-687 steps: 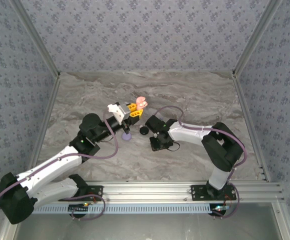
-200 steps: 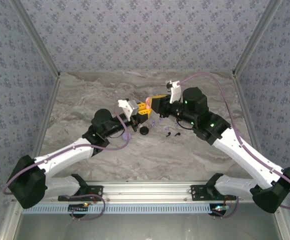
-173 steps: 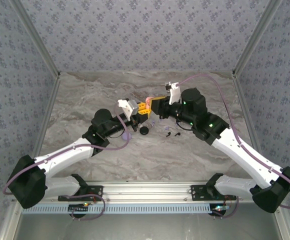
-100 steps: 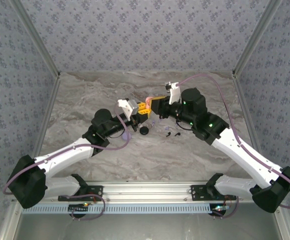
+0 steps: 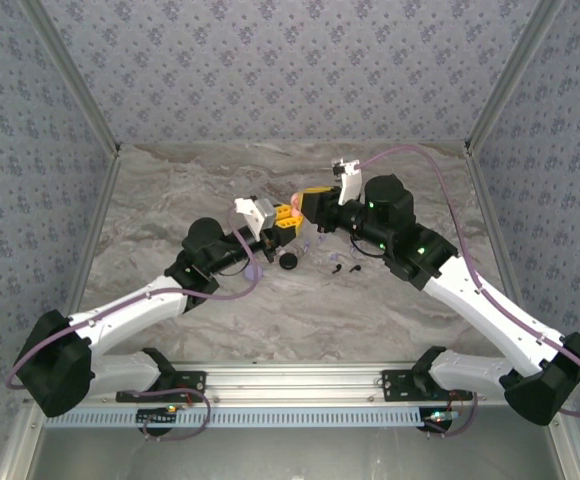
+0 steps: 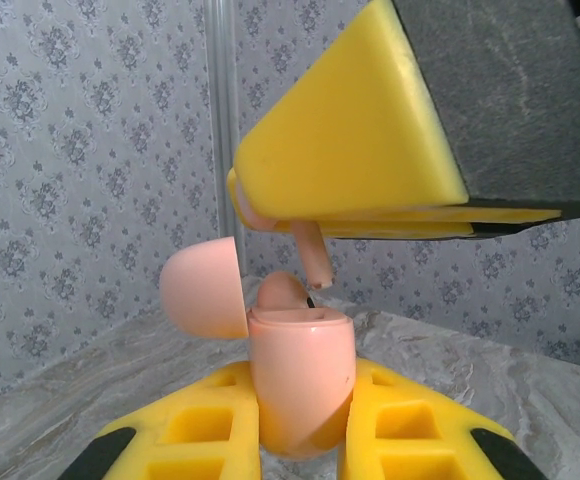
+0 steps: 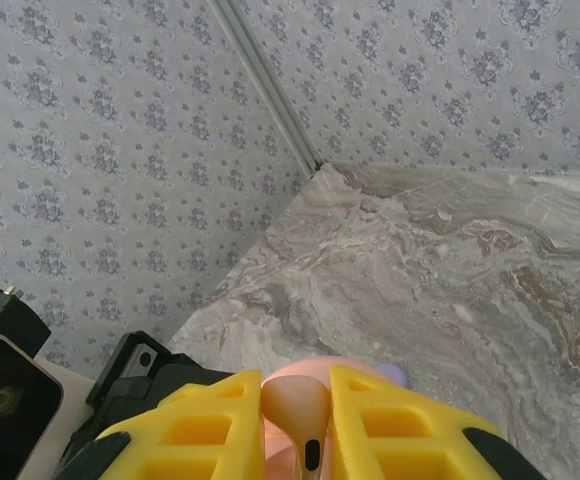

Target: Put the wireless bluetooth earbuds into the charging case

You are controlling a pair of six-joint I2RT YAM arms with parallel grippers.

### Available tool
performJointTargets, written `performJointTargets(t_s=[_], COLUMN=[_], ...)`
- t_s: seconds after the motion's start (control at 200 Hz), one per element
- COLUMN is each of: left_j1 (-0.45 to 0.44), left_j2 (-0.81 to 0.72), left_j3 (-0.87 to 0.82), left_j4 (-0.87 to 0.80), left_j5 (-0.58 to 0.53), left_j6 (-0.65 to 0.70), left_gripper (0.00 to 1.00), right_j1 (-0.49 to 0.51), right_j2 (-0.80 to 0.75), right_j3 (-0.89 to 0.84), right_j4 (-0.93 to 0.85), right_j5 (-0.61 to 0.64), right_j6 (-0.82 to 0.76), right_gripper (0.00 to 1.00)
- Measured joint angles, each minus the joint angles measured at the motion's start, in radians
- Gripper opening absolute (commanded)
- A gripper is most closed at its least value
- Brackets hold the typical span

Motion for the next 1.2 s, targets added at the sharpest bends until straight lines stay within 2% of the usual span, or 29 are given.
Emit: performJointTargets(t_s=[1.199], left_j1=[-0.004], left_j2=[0.000], left_j3=[0.000], left_j4=[-0.003], left_j5=[-0.015], left_j6=[-0.030], left_gripper=[0.00], right_j1=[0.031], right_j2=[-0.002], right_j3=[-0.032], right_j4=[0.014], right_j5=[0.050], right_j6=[-0.011], right_gripper=[0.22])
